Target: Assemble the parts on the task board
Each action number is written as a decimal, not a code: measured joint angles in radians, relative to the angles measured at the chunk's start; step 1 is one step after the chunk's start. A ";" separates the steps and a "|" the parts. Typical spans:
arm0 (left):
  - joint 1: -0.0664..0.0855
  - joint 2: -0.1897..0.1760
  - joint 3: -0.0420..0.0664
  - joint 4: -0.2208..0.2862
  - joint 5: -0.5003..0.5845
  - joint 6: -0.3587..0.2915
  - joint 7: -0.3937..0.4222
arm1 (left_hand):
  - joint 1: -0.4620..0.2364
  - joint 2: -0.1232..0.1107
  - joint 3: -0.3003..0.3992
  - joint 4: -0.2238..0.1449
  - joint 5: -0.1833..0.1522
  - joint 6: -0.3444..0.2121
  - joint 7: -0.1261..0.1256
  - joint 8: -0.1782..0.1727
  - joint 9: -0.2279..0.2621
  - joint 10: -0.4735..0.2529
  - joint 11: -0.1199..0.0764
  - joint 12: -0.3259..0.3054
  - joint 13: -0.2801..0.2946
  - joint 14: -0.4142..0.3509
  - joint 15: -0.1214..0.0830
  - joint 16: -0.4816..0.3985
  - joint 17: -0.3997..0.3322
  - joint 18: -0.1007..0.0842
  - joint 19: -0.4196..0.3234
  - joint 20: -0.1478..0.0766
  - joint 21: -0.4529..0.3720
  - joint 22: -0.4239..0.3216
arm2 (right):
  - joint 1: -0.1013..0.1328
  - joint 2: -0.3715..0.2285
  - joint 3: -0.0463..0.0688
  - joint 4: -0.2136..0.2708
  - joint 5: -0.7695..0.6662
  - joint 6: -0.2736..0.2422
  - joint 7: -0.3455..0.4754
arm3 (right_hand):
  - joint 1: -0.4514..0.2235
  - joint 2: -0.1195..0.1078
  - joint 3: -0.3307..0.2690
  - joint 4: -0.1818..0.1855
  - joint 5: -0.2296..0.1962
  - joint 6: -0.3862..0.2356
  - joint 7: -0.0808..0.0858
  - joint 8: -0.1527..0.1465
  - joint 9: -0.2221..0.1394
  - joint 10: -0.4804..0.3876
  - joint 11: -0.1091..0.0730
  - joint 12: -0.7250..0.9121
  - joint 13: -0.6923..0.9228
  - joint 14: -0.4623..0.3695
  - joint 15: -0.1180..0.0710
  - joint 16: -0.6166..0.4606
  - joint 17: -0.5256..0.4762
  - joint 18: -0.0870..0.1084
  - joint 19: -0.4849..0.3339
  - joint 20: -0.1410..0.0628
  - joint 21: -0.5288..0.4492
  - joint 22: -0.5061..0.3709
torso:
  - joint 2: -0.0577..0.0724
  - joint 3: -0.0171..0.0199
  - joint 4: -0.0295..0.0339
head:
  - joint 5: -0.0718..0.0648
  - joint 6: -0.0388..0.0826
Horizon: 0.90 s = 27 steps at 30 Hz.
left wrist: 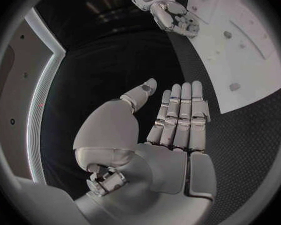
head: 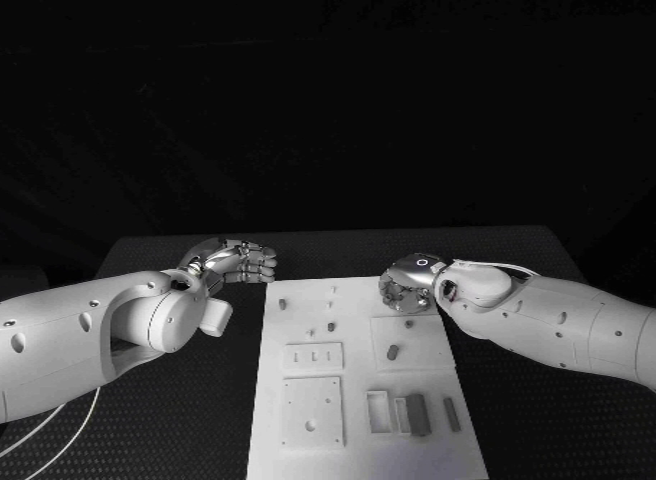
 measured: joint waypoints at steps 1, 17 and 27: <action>0.000 0.000 0.000 0.000 0.000 0.000 0.000 | 0.000 0.000 0.000 0.000 0.000 0.000 0.000 0.000 0.000 0.000 0.000 0.000 0.000 0.000 0.000 0.000 0.001 0.000 0.000 0.000 0.000 0.000 | 0.000 0.000 0.000 0.001 0.000 0.000 0.000 | -0.003 0.005 0.000 0.000 0.000 0.001 -0.001 0.005 0.001 0.000 0.000 0.000 0.000 -0.004 -0.004 0.001 -0.001 0.000 -0.002 0.002 0.000 0.000 | 0.000 -0.0001 0.0000 | 0.000 0.000; 0.001 0.000 0.000 0.001 0.000 0.002 -0.001 | 0.000 0.000 0.000 0.000 0.000 0.000 0.000 0.000 0.000 0.000 0.000 -0.004 0.000 -0.003 0.003 -0.004 0.002 -0.002 0.000 0.000 0.000 0.000 | 0.000 0.007 0.000 0.043 -0.017 -0.026 -0.011 | -0.019 0.043 -0.001 -0.001 0.000 0.002 -0.002 0.037 0.019 0.000 0.000 0.000 0.000 -0.002 -0.016 0.009 -0.003 0.000 -0.004 0.004 0.009 0.000 | 0.001 -0.0012 0.0006 | -0.002 0.005; 0.003 0.001 0.000 0.001 0.000 0.003 -0.001 | 0.000 0.000 0.000 0.000 0.000 0.000 0.000 0.000 0.000 0.000 0.000 -0.004 0.000 -0.003 0.003 -0.004 0.003 -0.002 0.000 0.000 0.000 0.001 | 0.016 0.056 0.017 0.076 -0.047 -0.074 -0.068 | -0.018 0.044 -0.002 -0.002 0.000 0.002 -0.002 0.042 0.023 0.000 0.000 0.000 0.000 -0.002 -0.016 0.009 -0.002 0.000 -0.007 0.000 0.009 0.000 | 0.001 -0.0025 0.0014 | -0.003 0.014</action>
